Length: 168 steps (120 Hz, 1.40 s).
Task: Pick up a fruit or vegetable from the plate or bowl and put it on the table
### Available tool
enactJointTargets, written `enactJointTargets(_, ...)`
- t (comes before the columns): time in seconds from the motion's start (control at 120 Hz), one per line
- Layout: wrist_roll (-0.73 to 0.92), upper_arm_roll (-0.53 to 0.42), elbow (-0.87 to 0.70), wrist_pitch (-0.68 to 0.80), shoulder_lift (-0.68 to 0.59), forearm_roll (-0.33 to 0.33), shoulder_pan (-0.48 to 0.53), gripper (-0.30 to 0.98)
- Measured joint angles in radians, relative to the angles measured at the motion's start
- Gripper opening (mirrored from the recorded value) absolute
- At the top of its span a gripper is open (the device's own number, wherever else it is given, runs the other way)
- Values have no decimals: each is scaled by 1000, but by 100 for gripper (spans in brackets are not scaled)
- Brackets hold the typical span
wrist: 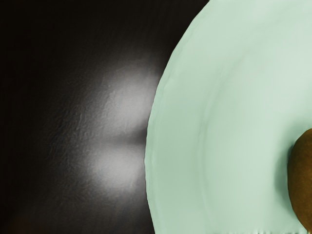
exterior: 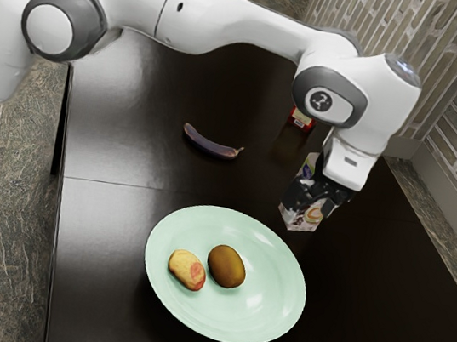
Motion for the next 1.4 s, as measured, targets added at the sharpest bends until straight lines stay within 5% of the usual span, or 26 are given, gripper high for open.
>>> enactJointTargets(0.3, 53, 14, -256, 126, -153, -96, 7, 69)
enactJointTargets(0.7, 65, 15, -374, 269, -157, -174, -1, 69)
enactJointTargets(1.4, 66, 15, -502, 293, -228, -245, 0, 69)
